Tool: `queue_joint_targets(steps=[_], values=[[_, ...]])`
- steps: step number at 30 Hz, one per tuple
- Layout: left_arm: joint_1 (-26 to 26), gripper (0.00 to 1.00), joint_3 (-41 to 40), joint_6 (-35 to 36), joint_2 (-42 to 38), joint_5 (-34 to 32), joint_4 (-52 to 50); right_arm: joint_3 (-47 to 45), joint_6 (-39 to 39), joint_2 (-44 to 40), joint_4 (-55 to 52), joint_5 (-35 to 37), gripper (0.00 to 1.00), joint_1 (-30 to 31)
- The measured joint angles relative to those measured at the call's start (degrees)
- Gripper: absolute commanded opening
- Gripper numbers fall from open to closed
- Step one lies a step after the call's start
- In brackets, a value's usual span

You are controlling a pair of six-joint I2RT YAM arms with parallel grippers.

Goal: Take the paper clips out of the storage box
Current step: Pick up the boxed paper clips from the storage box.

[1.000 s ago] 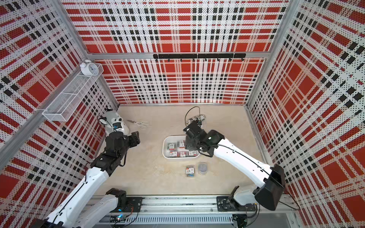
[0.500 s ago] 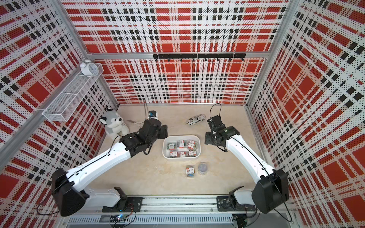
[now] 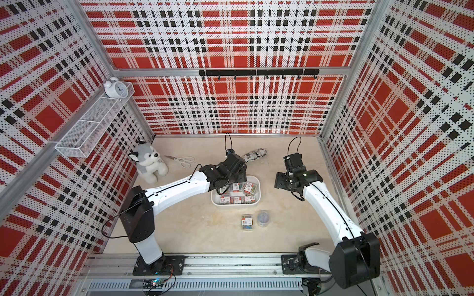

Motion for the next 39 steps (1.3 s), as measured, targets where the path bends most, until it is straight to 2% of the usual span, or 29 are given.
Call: queue_joint_targets(steps=[7,15,20,24,31,39], values=[[-1.22,0.73,3.32,-16.59,5.07,4.24,3.39,-0.02,-0.02,-0.39,0.81,-1.62,0.71,-0.48],[-1.97,0.77,5.97,-34.84,6.05,4.85,3.48,-1.03,0.0,-1.33,2.29,-3.54,0.72,-0.76],[-2.93,0.77,11.78,-42.27,10.4,4.9,-0.26,-1.77,0.02,-1.33,2.89,-4.81,0.71,-0.79],[-3.48,0.76,14.84,-45.48,13.64,5.11,-3.45,-1.81,0.02,-1.57,3.28,-5.68,0.71,-0.79],[-3.45,0.81,14.82,-48.61,14.23,5.03,-8.5,-2.01,0.02,-3.06,4.09,-6.45,0.71,-0.9],[-3.19,0.83,14.05,-49.9,15.67,5.18,-9.66,-3.34,0.02,-3.67,4.5,-6.73,0.71,-1.03]])
